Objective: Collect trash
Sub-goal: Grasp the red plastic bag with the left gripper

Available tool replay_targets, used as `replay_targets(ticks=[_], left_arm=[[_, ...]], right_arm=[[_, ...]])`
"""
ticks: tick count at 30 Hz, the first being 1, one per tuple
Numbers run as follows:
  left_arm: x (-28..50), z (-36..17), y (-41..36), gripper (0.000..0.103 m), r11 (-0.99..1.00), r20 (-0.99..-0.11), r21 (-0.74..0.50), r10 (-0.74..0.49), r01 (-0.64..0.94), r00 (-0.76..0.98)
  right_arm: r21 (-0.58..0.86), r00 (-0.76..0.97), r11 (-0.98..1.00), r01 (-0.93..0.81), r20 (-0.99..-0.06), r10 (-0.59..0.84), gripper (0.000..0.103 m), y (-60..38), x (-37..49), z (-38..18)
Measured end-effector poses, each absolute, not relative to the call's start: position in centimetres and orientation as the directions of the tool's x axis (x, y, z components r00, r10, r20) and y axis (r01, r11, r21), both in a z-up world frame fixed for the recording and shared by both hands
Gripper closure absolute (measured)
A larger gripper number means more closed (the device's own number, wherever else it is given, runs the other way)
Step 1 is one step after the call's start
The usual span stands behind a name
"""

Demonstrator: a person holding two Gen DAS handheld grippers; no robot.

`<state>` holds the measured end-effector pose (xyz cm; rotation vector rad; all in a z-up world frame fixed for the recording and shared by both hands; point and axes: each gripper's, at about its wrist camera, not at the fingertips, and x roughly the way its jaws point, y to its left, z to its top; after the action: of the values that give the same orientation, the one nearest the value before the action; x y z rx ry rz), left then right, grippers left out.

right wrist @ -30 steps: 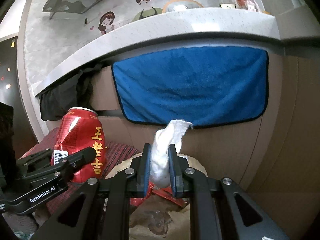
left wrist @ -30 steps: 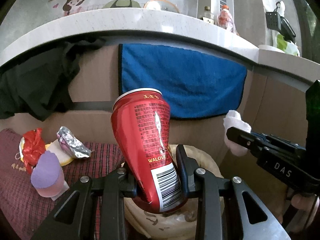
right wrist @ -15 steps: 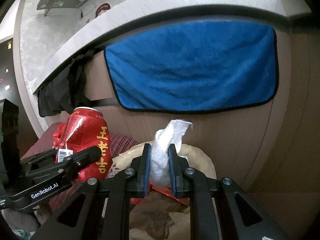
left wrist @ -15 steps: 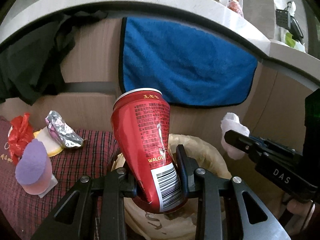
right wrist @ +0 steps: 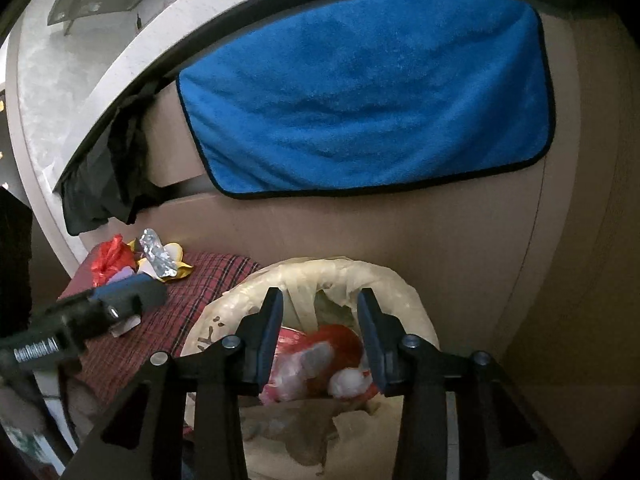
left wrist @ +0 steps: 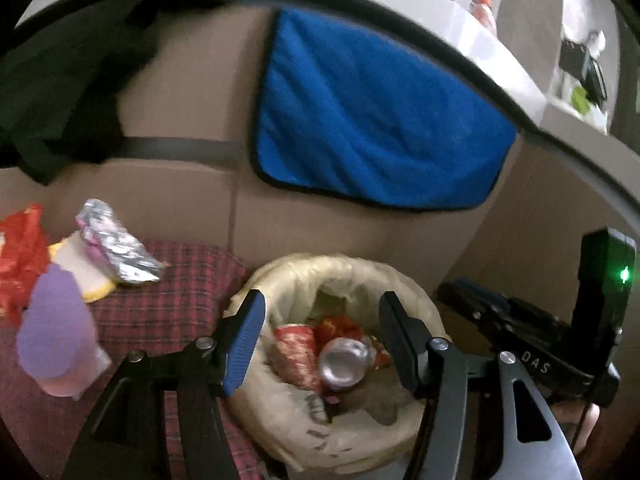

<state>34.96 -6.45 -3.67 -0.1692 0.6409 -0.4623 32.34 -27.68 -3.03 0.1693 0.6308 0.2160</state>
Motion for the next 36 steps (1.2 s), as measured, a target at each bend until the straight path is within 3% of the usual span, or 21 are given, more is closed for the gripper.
replay_targets(ticks=[10, 20, 28, 36], left_arm=[[32.5, -1.2, 4.5, 0.043, 0.938, -0.477, -0.291, -0.314, 0.190, 0.821], [32.6, -3.5, 14.5, 0.043, 0.918, -0.511, -0.396, -0.216, -0.004, 0.832], [37.5, -5.7, 17.4, 0.043, 0.873, -0.557, -0.485, -0.263, -0.052, 0.788], [42.8, -7.3, 17.1, 0.043, 0.894, -0.610, -0.441, -0.234, -0.080, 0.757]], right_arm=[[0.199, 0.806, 0.956, -0.217, -0.515, 0.290, 0.066, -24.9, 29.9, -0.7], [0.182, 0.759, 0.922, -0.342, -0.525, 0.385, 0.066, -17.4, 30.3, -0.6], [0.169, 0.707, 0.908, -0.385, -0.579, 0.407, 0.066, -12.5, 30.9, -2.5], [0.176, 0.689, 0.910, -0.375, -0.604, 0.401, 0.066, -10.0, 32.5, -2.8]])
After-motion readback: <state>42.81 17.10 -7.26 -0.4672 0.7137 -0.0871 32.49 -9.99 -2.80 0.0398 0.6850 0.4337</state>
